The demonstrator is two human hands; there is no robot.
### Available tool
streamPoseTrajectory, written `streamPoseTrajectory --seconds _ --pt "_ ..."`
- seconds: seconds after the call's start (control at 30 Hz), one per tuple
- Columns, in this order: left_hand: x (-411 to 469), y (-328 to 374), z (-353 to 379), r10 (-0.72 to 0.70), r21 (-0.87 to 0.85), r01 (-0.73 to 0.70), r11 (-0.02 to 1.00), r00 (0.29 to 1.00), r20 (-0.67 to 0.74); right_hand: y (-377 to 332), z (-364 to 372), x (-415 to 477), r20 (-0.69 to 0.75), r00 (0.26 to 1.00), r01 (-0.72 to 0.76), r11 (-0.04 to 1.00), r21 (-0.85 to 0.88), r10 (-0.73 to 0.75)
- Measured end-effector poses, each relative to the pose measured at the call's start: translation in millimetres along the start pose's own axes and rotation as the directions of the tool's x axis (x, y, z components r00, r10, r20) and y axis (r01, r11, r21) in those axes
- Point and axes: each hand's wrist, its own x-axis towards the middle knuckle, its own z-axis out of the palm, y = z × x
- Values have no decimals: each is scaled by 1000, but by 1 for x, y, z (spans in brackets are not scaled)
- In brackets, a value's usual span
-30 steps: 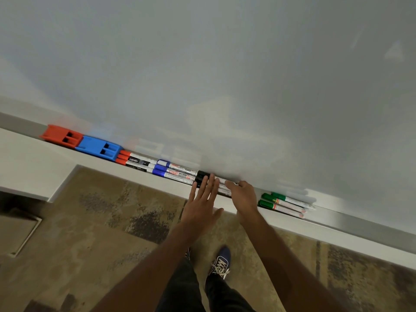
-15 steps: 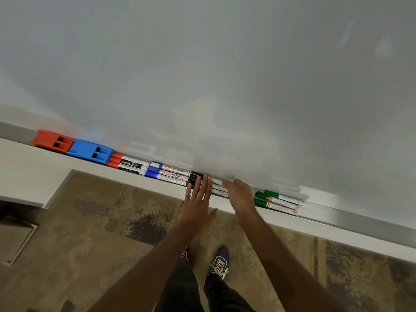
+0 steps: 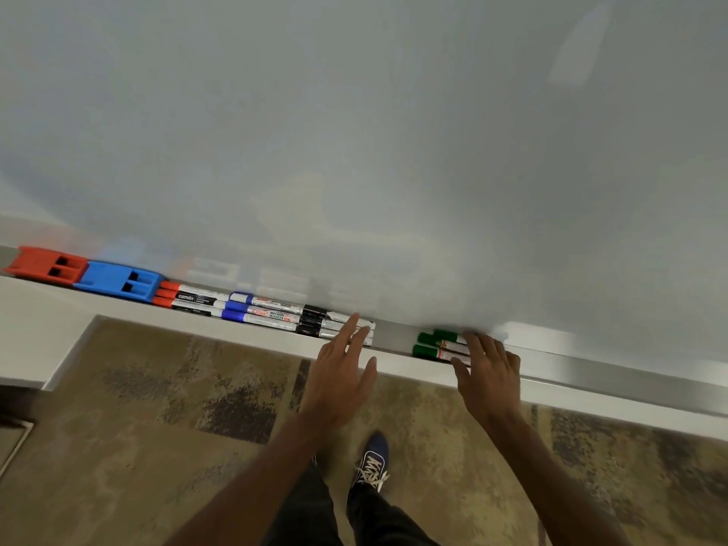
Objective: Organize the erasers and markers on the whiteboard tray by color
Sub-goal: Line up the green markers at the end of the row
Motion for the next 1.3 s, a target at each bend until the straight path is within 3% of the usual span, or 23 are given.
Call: streamPoseTrajectory --seconds 0.3,0.57,0.73,0.87,1.07,1.3 --pt "-10 28 11 -15 -98 22 995 997 74 15 4 8 109 993 58 987 -149 -42" --pt "-10 43 31 -85 -161 101 982 991 101 15 7 9 117 993 24 995 -99 -13" --pt "-7 54 47 17 -76 -8 997 992 128 14 8 8 118 993 -28 999 -28 31" --pt "0 63 50 70 -7 -70 998 995 69 14 8 7 129 990 -49 999 12 47" --pt "18 64 49 -5 141 -12 990 993 119 20 10 12 125 990 -76 990 118 61" --pt "29 64 51 -79 32 75 997 987 138 30 14 11 138 989 38 997 68 -47"
